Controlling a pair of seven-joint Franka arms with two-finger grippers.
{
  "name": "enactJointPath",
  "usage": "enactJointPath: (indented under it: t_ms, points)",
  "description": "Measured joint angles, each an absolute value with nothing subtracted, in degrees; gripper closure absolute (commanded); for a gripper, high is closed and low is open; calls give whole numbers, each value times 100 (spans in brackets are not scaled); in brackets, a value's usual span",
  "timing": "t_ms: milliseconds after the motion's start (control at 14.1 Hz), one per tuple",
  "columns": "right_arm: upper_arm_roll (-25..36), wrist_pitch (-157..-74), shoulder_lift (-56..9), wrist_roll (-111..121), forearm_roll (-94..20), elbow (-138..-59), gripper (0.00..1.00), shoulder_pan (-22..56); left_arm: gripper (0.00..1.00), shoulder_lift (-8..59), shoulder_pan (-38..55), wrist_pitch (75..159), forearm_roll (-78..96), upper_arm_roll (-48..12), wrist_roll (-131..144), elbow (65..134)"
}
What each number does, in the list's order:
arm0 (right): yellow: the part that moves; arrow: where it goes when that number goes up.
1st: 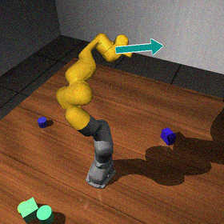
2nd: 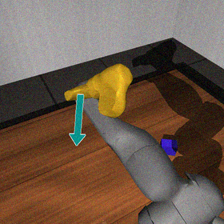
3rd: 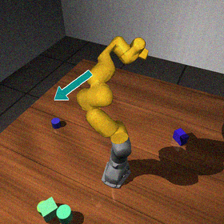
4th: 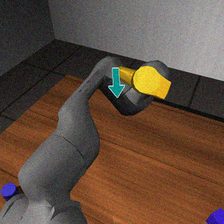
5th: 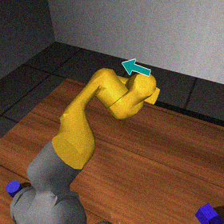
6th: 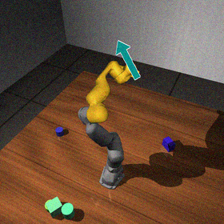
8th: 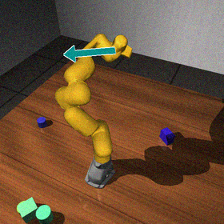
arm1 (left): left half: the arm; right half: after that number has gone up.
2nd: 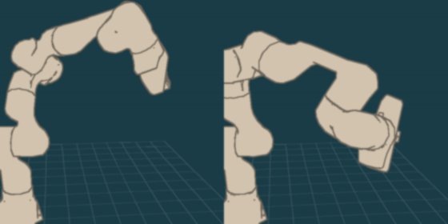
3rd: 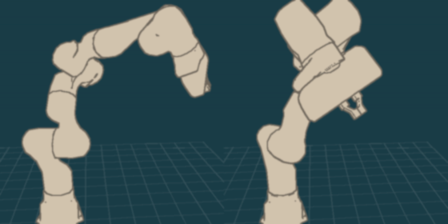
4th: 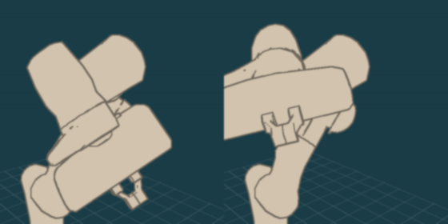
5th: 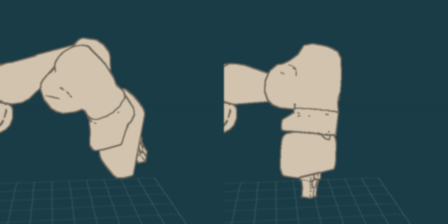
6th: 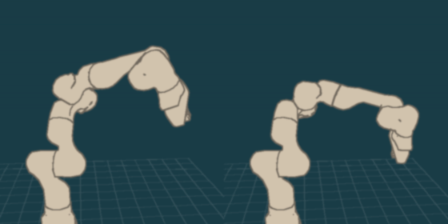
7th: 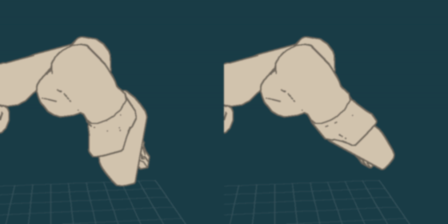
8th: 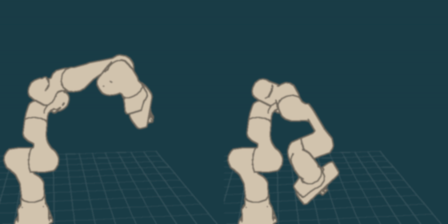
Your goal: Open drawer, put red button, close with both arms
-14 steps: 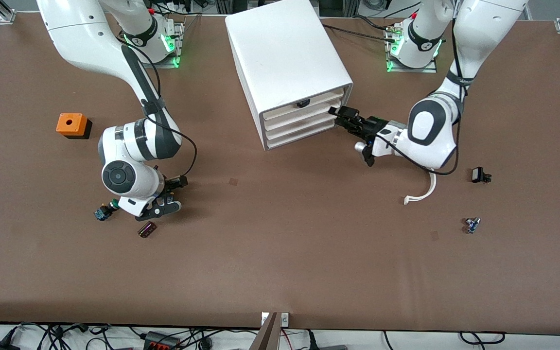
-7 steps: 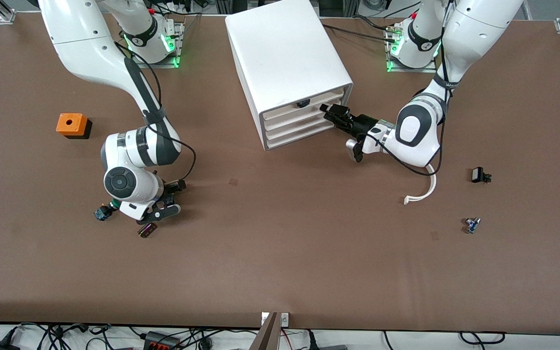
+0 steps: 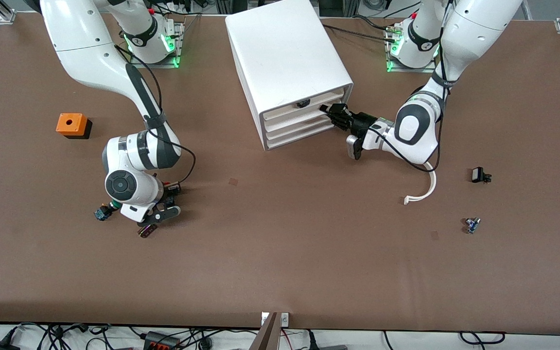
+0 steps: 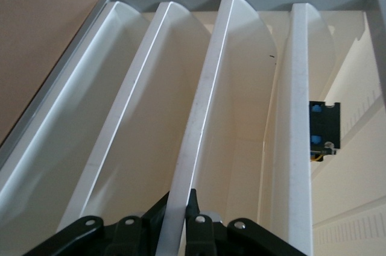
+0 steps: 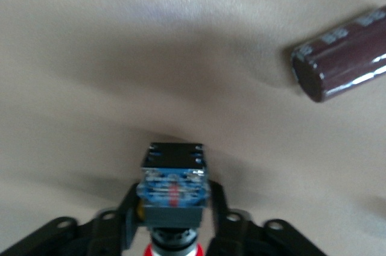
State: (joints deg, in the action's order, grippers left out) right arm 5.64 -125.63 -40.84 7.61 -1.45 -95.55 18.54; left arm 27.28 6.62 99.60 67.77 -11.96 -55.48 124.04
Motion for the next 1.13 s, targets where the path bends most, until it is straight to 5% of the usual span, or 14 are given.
enactJointPath:
  t_ms: [495, 636, 707, 778, 1131]
  points:
    - [554, -11485, -4024, 769, -146, -8359, 100, 1859, 94, 3173, 163, 10016, 6776, -1108, -5558, 11655]
    - [537, -11031, -3955, 763, -175, -7782, 100, 1920, 82, 3428, 32, 9963, 6776, -1094, -5556, 11316]
    - [522, -10929, -3927, 758, -221, -7570, 100, 1959, 33, 3514, -4, 9953, 6776, -1094, -5553, 11207]
    - [503, -10877, -3918, 758, -279, -7395, 100, 2023, 0, 3566, -20, 9939, 6776, -1094, -5553, 11140]
    - [276, -10818, -3921, 237, -951, -6975, 100, 2644, 0, 3563, -322, 9706, 6569, -1059, -5281, 10885]
